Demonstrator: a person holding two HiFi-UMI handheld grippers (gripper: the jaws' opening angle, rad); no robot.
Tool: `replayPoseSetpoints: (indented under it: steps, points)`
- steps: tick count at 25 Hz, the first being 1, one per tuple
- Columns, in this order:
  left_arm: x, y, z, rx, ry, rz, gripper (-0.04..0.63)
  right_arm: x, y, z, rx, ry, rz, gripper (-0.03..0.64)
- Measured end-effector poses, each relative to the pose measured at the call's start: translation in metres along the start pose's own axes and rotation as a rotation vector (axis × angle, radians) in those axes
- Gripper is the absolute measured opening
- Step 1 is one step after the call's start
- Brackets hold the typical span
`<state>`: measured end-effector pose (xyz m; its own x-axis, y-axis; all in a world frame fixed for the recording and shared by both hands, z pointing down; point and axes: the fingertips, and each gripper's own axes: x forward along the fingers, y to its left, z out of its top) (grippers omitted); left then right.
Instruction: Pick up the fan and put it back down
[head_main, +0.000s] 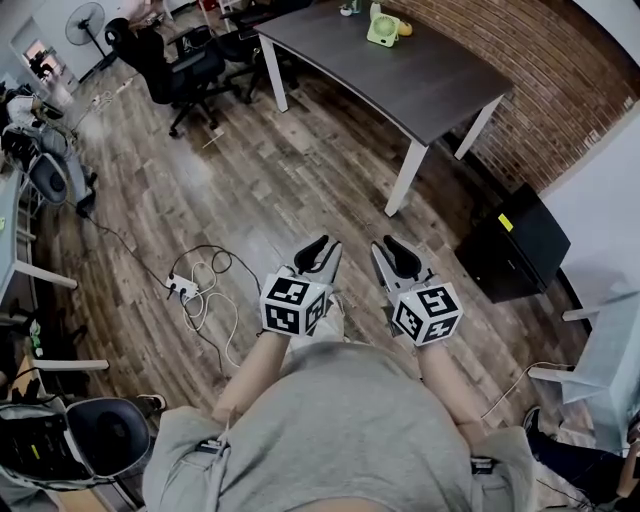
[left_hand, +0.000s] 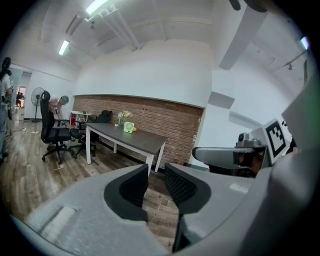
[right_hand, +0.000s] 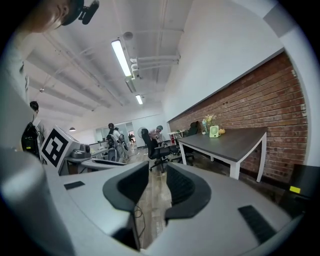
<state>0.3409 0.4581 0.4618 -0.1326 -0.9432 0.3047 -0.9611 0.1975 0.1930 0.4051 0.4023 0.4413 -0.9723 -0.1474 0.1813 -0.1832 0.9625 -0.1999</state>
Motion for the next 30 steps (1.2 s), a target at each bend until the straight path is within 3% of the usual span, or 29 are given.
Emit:
replayPoseSetpoints:
  steps: [14,30]
  points:
    - [0.062,0.045,0.018,-0.001,0.016,-0.013,0.173,0.067,-0.050,0.007,0.017,0.034,-0.001,0.197]
    - [0.178,0.153,0.094,0.004,0.033,-0.079,0.200,0.211,-0.134,0.065,0.048,0.030,-0.088,0.252]
